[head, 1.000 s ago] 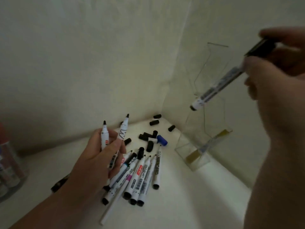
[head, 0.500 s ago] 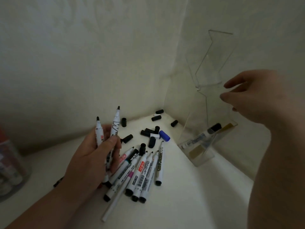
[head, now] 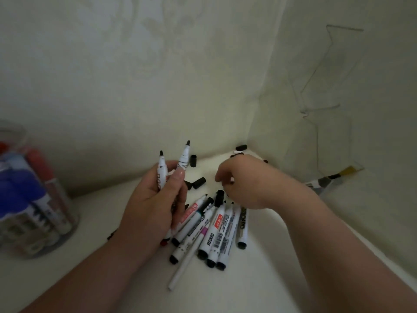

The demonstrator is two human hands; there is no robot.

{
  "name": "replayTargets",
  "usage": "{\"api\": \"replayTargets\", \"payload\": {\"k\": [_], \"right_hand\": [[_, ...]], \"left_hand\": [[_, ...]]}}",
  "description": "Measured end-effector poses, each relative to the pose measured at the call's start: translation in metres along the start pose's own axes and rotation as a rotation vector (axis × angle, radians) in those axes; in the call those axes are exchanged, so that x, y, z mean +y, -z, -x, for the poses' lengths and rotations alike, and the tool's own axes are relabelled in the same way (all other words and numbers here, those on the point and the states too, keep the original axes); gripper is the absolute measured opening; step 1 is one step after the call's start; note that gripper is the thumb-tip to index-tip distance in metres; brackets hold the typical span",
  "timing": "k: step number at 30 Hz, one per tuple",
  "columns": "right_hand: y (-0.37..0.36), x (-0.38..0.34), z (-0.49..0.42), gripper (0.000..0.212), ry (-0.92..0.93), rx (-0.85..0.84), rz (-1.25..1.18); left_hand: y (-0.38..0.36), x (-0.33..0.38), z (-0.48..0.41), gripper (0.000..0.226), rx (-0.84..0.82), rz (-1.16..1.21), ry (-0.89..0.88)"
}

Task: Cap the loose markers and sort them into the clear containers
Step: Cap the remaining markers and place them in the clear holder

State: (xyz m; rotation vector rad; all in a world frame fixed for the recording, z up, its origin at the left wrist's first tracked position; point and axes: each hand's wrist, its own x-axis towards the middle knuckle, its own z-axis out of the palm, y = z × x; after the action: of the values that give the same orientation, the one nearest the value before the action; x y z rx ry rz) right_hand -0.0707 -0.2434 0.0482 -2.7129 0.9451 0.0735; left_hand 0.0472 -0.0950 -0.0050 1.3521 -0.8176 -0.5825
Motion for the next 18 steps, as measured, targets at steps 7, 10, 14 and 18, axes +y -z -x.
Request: {"api": "replayTargets", "payload": {"k": [7, 10, 14, 18], "right_hand": [[-0.016, 0.005, -0.01, 0.021, 0.039, -0.085, -0.003], [-0.02, 0.007, -0.015, 0.012, 0.044, -0.013, -0.029], [-0.012, 0.013, -0.016, 0.011, 0.042, 0.178, -0.312], [-0.004, 0.01, -0.011, 0.019, 0.082, 0.237, -0.773]], "left_hand": [[0.003, -0.001, -0.002, 0.024, -0.071, 0.128, 0.013], [0.004, -0.001, -0.002, 0.025, -0.083, 0.135, 0.036], [0.004, -0.001, -0.002, 0.024, -0.078, 0.151, 0.061], [0.004, -0.003, -0.003, 0.016, -0.071, 0.221, 0.105]]}}
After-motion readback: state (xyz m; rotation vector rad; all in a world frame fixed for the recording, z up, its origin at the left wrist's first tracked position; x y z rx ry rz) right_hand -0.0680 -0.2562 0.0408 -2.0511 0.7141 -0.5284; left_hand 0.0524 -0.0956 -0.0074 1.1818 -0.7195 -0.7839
